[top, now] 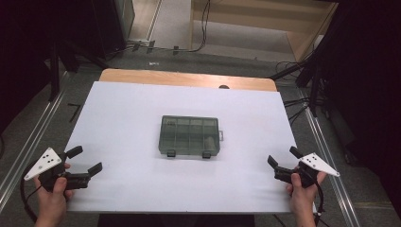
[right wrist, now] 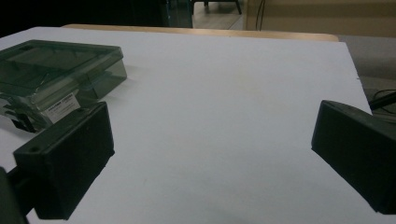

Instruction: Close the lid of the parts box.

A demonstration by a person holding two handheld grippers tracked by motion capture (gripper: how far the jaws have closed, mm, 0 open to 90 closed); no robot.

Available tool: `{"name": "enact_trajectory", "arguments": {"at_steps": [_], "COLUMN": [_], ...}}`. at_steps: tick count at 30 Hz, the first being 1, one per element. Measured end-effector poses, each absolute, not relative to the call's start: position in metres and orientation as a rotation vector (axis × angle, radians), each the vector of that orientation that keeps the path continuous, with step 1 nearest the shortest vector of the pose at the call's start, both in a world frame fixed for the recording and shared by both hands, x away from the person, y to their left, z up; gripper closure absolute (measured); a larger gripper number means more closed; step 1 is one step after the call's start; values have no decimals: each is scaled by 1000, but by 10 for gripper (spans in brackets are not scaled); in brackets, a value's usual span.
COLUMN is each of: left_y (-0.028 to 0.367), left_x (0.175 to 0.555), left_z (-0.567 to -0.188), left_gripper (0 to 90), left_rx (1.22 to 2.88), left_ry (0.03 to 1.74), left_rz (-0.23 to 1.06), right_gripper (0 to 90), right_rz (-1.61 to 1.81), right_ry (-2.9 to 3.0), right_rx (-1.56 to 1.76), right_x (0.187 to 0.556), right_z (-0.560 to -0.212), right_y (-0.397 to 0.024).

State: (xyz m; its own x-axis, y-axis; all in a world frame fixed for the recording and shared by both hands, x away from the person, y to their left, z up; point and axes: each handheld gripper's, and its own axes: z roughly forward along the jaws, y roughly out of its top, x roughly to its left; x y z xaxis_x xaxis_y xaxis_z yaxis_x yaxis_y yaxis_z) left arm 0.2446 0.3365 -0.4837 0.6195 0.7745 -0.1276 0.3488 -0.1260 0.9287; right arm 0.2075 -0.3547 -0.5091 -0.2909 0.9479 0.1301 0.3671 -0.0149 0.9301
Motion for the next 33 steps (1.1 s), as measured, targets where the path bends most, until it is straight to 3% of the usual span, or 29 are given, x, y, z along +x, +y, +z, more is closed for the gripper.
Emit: {"name": "enact_trajectory", "arguments": {"at_steps": [11, 33], "left_y": [353, 349], "left_x": [246, 250], "left_z": [-485, -493], "left_gripper": [0, 0], "left_rx": [1710, 1696], "left_ry": [943, 935], "left_rz": [494, 481], "right_gripper": [0, 0], "right_rz": [1295, 1340], "right_ry": [1678, 1678], "right_rx": [1391, 1416], "right_x": [206, 213], "right_z": [-510, -519], "right_y": [-363, -363]}}
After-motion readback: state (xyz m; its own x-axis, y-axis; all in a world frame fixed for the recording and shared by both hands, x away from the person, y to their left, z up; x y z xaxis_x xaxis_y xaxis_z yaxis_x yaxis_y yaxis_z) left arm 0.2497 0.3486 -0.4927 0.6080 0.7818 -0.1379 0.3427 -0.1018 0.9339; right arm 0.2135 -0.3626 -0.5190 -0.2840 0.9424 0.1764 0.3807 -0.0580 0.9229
